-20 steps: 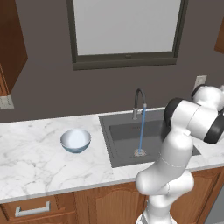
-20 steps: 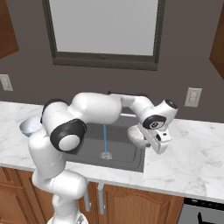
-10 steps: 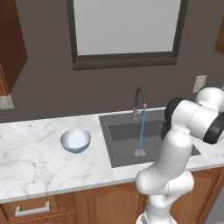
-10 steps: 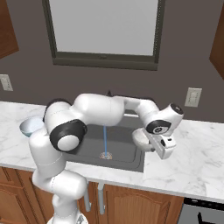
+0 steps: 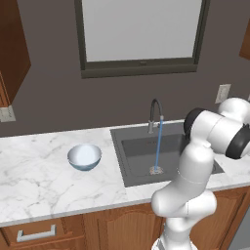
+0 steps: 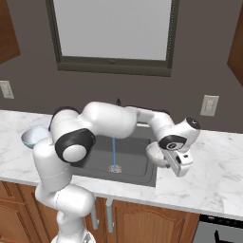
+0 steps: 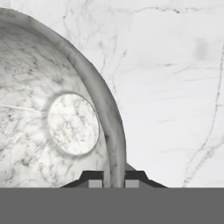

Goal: Rinse each bowl for a few seconds and place them down in the sink or on the counter.

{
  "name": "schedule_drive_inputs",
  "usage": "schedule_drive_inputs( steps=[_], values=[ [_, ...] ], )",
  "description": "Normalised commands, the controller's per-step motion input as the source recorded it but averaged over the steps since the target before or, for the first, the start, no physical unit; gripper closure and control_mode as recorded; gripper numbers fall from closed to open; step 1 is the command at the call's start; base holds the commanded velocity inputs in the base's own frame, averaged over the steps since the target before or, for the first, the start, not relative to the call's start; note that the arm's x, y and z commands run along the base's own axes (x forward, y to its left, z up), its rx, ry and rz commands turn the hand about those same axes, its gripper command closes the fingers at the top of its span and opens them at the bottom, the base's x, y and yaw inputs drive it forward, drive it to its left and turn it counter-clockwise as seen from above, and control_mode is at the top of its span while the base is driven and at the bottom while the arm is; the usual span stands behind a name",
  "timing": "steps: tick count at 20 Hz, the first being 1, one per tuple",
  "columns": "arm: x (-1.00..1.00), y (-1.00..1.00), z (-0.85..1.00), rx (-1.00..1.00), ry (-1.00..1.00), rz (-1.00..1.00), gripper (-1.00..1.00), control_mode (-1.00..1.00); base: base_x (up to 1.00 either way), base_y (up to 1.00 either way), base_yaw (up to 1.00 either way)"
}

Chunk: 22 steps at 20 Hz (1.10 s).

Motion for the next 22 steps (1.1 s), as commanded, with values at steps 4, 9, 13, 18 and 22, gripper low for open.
schedule_drive_inputs(
  steps=[4,9,13,18,22],
  values=[
    [0.0,-0.05,-0.18,-0.02,-0.04,-0.01,1.0,-1.0,0.0,0.0,0.0],
    [0.04,-0.19,-0.06,-0.01,-0.04,0.0,1.0,-1.0,0.0,0.0,0.0],
    [0.03,-0.17,-0.11,0.0,-0.03,0.0,1.0,-1.0,0.0,0.0,0.0],
    [0.03,-0.14,-0.15,0.0,-0.02,0.0,1.0,-1.0,0.0,0.0,0.0],
    [0.0,-0.1,-0.19,0.01,0.0,0.0,1.0,-1.0,0.0,0.0,0.0]
  ],
)
